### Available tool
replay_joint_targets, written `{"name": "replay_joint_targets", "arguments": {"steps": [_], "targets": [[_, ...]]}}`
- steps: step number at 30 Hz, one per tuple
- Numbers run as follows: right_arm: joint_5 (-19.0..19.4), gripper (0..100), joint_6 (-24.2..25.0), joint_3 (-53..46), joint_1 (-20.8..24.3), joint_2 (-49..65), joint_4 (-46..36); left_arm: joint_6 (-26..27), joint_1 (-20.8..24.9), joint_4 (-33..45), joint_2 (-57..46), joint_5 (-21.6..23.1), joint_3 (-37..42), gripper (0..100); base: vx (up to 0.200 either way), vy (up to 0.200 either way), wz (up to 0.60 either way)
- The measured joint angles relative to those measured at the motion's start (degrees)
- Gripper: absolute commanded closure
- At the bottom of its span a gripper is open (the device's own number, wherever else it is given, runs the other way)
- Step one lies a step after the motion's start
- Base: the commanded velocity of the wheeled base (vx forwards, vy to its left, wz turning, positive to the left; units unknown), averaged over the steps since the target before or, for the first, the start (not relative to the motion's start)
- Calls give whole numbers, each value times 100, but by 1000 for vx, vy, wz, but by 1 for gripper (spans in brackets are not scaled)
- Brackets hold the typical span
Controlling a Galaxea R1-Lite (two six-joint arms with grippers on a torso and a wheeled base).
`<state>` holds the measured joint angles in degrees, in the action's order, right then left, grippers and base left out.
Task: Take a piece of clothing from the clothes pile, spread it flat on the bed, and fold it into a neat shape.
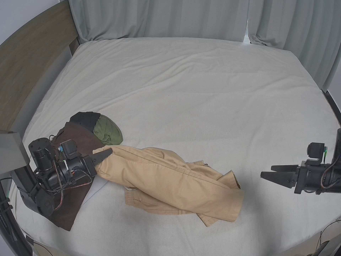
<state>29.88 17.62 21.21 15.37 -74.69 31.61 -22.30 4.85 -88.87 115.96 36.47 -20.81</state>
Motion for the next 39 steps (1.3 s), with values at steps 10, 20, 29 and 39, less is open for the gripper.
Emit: {"name": "replay_joint_targets", "arguments": {"steps": [10,20,29,39], "targets": [[0,0,118,-167,-33,-797,112,7,-11,-4,6,34,-9,100,0,0,0],[0,0,316,-517,-101,-1753,1558,2,-4,0,15,4,-61,100,0,0,0],[-11,0,524,-898,-135,-2894,3082,-1,-1,2,39,0,-74,100,0,0,0],[-43,0,740,-1234,-234,-4068,4429,-4,-1,0,46,0,-79,100,0,0,0]]}}
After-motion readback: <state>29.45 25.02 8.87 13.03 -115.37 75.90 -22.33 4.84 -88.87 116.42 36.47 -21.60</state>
